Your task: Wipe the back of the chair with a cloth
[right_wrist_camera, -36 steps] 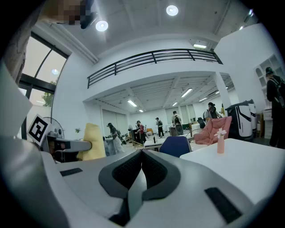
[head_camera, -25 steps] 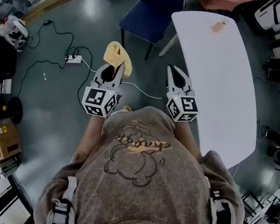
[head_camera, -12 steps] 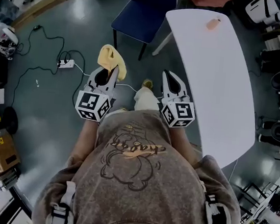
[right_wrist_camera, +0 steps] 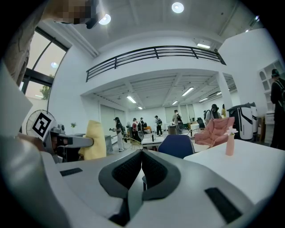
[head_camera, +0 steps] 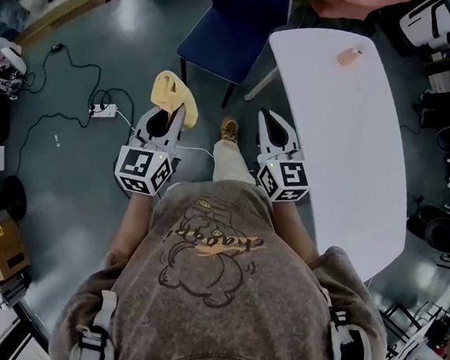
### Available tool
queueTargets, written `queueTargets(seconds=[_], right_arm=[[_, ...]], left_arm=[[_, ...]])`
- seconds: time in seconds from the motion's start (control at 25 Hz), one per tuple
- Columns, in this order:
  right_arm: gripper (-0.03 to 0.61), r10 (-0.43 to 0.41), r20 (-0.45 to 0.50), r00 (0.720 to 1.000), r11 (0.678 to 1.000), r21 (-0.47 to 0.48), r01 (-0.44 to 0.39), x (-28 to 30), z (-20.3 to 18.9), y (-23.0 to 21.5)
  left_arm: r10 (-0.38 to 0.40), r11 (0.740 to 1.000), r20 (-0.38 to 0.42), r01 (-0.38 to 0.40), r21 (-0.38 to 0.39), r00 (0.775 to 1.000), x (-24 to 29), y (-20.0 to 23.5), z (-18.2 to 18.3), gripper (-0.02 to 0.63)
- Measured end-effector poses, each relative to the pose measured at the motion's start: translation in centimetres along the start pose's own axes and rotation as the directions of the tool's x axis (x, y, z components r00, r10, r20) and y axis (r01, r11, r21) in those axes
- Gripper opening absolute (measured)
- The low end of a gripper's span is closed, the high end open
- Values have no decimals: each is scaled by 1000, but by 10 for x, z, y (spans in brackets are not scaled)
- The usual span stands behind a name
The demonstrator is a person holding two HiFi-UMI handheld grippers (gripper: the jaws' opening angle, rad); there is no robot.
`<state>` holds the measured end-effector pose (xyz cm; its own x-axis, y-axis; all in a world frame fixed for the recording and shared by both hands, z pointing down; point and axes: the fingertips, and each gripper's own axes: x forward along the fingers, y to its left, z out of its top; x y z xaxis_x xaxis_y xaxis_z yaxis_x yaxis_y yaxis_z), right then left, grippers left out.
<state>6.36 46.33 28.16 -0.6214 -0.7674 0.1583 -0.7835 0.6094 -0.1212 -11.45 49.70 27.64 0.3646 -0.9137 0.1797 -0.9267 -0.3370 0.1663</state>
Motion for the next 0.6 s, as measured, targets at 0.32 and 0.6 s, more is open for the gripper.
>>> queueTargets(seconds=[0.32, 0.6], right_arm=[[23, 32, 1, 999, 999, 22, -32, 92, 28, -71], [23, 68, -1, 998, 997, 27, -68, 163, 60, -137]], left_arm=[[21, 1000, -1, -21, 10, 1000, 105, 31, 36, 51], [42, 999, 15, -43, 15, 999, 198, 48, 76, 51]])
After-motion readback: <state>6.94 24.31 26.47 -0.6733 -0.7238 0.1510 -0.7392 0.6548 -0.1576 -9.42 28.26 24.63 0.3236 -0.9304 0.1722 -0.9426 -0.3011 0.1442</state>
